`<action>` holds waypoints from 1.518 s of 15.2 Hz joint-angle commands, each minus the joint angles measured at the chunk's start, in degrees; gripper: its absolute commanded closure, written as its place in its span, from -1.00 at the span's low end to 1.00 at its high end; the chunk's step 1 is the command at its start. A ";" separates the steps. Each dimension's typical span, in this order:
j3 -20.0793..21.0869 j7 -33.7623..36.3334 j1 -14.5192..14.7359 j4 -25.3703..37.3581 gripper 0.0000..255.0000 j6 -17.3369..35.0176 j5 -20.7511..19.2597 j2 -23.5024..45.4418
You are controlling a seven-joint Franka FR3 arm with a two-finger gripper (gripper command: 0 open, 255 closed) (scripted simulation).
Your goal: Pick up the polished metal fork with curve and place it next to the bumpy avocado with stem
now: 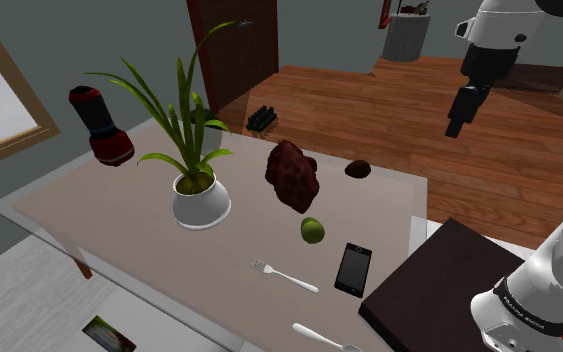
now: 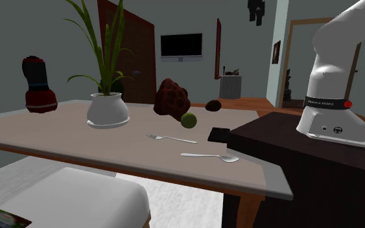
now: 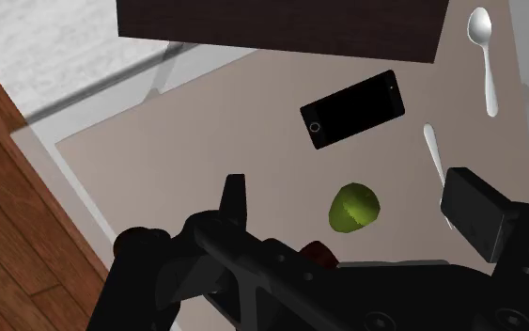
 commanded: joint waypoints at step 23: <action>16.92 13.54 5.83 -10.20 -1.00 41.67 6.87 28.53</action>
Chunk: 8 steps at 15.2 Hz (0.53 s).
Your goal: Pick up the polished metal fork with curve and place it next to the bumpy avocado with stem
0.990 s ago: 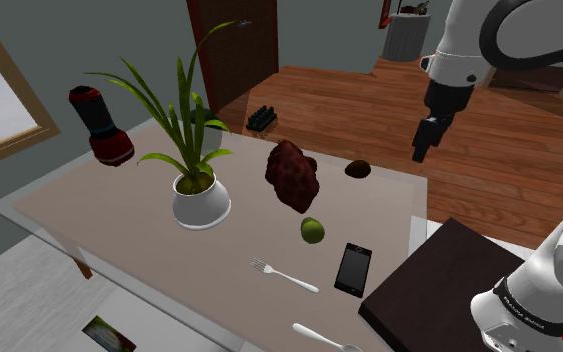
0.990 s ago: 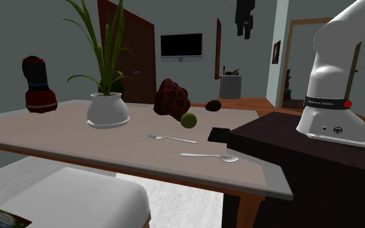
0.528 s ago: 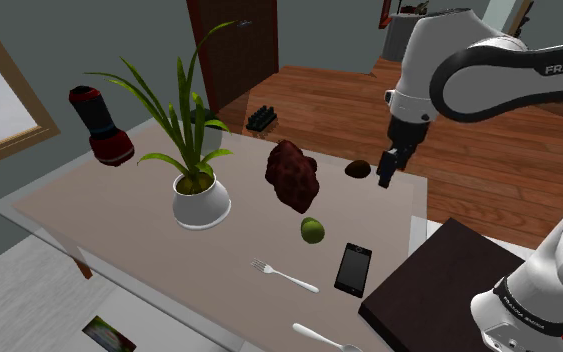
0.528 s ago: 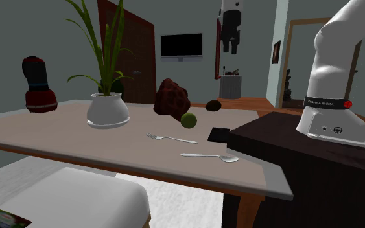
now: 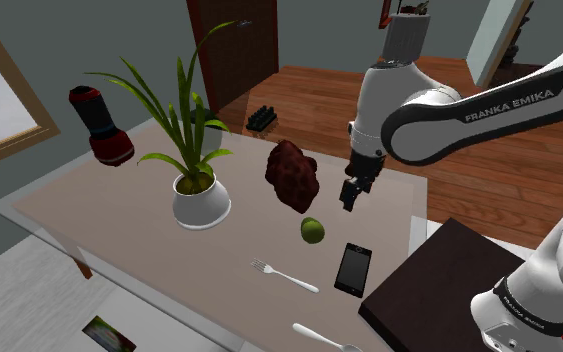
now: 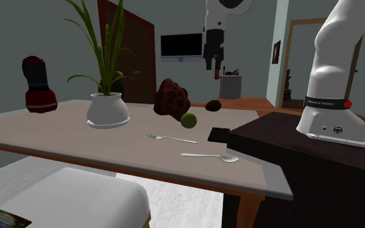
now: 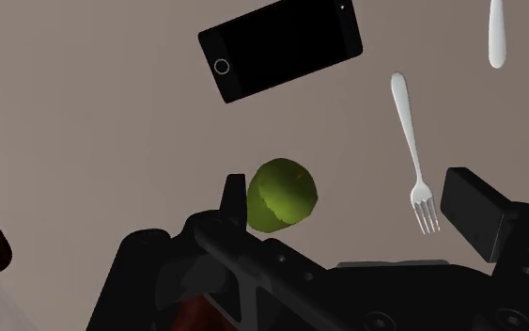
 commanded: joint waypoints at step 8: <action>5.73 9.77 0.69 5.84 -1.00 14.98 -7.06 20.31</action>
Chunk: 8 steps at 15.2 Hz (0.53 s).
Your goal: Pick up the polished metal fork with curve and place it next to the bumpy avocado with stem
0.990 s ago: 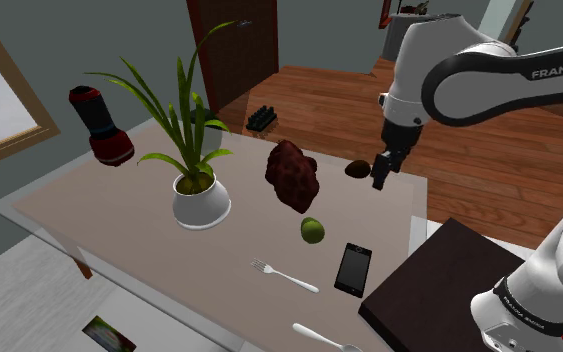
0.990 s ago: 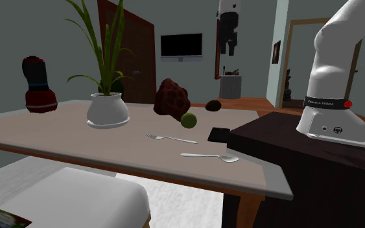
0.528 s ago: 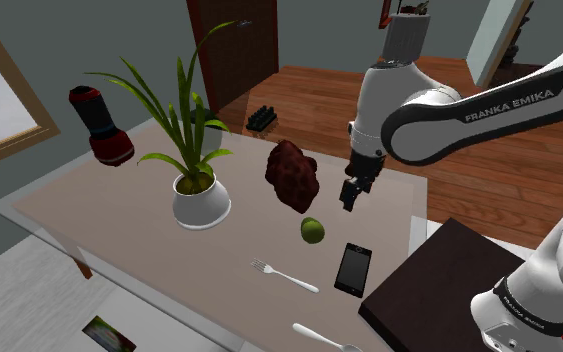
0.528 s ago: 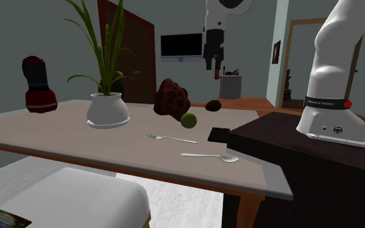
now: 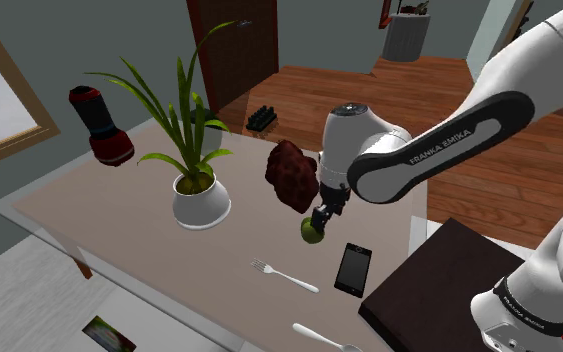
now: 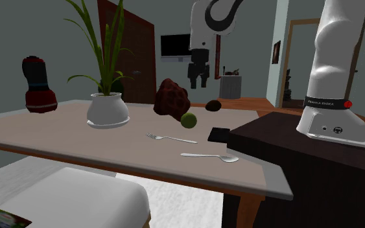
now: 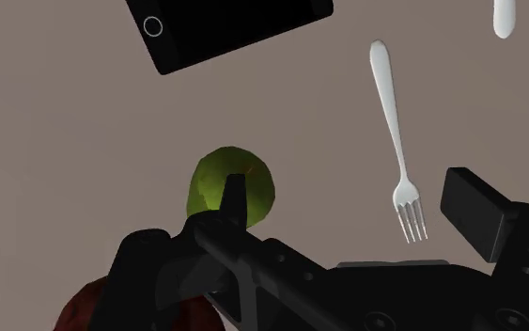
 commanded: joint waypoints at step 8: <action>-1.19 12.97 5.15 12.73 -1.00 8.58 -14.24 22.18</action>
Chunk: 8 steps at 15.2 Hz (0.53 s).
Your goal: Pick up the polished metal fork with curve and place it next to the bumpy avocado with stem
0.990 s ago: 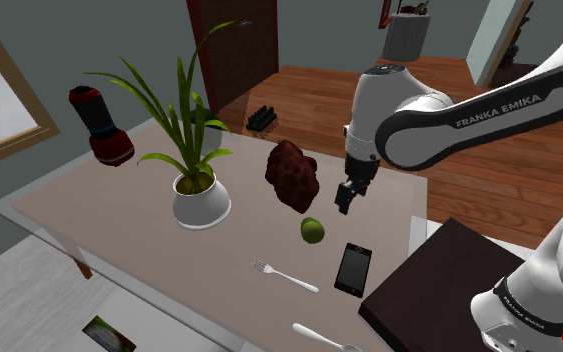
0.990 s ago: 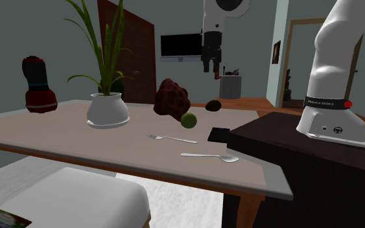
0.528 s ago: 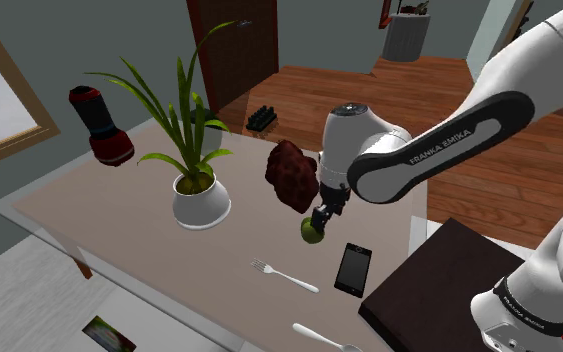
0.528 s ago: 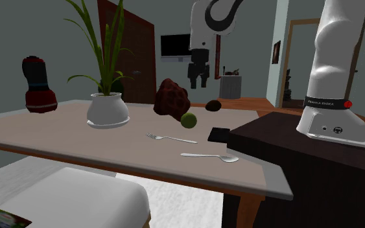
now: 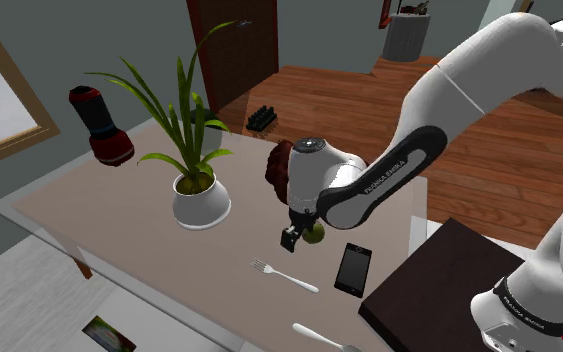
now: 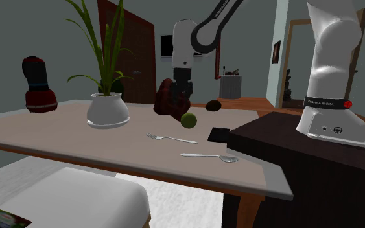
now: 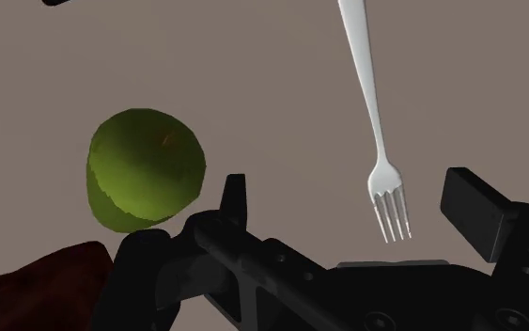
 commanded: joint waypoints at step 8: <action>-5.02 7.74 9.13 16.60 -1.00 3.02 -8.36 19.66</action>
